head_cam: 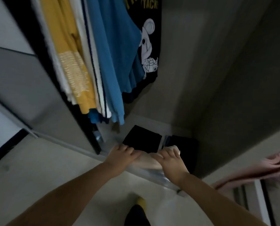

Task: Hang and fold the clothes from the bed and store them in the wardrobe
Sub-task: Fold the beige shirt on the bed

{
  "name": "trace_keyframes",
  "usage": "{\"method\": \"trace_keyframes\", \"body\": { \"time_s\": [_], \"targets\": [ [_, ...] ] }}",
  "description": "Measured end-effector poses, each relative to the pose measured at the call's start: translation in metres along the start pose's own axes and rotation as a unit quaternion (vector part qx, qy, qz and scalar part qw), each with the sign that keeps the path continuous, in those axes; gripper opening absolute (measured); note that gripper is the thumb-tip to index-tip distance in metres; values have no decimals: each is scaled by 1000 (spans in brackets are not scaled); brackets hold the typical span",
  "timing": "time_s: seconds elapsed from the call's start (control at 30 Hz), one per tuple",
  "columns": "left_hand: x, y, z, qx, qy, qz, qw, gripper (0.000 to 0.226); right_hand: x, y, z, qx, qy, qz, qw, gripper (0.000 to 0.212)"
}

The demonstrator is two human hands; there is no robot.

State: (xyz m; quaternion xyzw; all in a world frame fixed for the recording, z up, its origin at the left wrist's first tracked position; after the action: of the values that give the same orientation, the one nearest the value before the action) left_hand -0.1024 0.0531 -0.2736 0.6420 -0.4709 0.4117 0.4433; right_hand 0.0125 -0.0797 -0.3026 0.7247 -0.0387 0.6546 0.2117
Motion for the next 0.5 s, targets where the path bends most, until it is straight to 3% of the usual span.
{"method": "trace_keyframes", "body": {
  "time_s": [0.27, 0.33, 0.4, 0.5],
  "targets": [
    [-115, -183, -47, -54, 26, -41, 997, 67, -69, -163, 98, -100, -55, -94, 989, 69],
    [-144, -226, -58, -75, 8, -6, 997, 60, -96, -204, 117, -111, -81, -95, 986, 70],
    [-164, -262, -67, -88, 15, 33, 995, 40, -120, -242, 137, -112, -84, -94, 986, 69],
    [-205, -311, -85, -81, 53, 85, 992, 50, -151, -296, 162, -122, -95, -72, 985, 70]
  ]
}}
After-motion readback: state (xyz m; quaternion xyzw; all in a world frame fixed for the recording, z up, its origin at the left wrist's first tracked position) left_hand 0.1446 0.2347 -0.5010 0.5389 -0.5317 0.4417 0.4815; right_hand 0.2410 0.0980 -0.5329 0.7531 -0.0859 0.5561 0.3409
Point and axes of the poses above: each hand's wrist, its own y-axis away from the middle knuckle, its own x-axis out of the back of the hand, z = x × y, the point moved 6 cm from there along -y, towards the middle knuckle, and after that the axes turned 1 degree about -x, right-handed, at the moved point
